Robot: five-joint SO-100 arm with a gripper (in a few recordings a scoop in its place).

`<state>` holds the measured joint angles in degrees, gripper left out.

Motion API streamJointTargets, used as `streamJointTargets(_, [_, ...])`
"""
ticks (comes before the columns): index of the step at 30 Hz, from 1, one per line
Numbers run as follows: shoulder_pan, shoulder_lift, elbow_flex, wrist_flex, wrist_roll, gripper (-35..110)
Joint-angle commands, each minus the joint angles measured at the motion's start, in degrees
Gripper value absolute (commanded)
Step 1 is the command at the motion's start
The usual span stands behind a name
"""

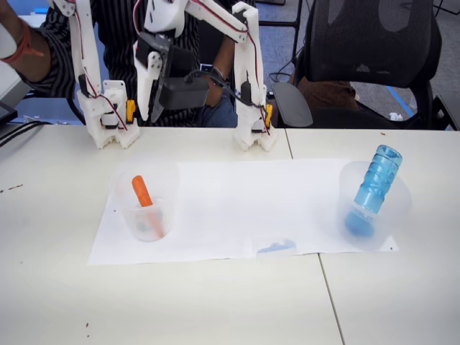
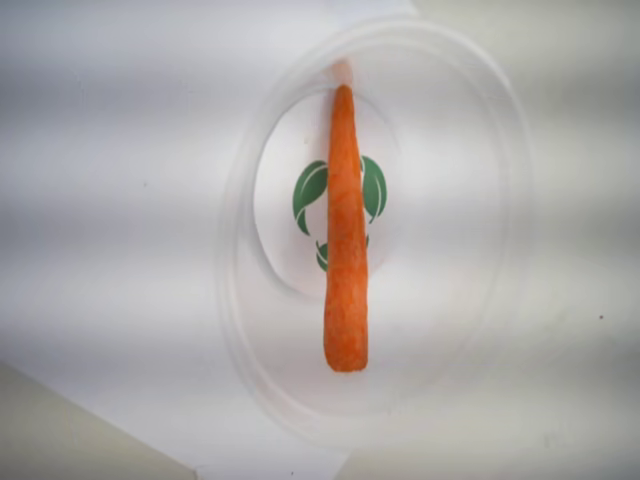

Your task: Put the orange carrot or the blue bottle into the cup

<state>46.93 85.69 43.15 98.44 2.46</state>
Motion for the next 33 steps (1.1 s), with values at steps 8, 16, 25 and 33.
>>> streamJointTargets(8, [-14.9, 34.9, 7.8, 1.3, 1.7, 8])
streamJointTargets(16, [-26.7, 50.6, 29.4, -1.7, 2.3, 8])
streamJointTargets(25, [-28.4, 70.0, 61.2, -19.5, 5.2, 8])
streamJointTargets(33, [-28.5, 88.2, 93.2, -37.4, 0.4, 8])
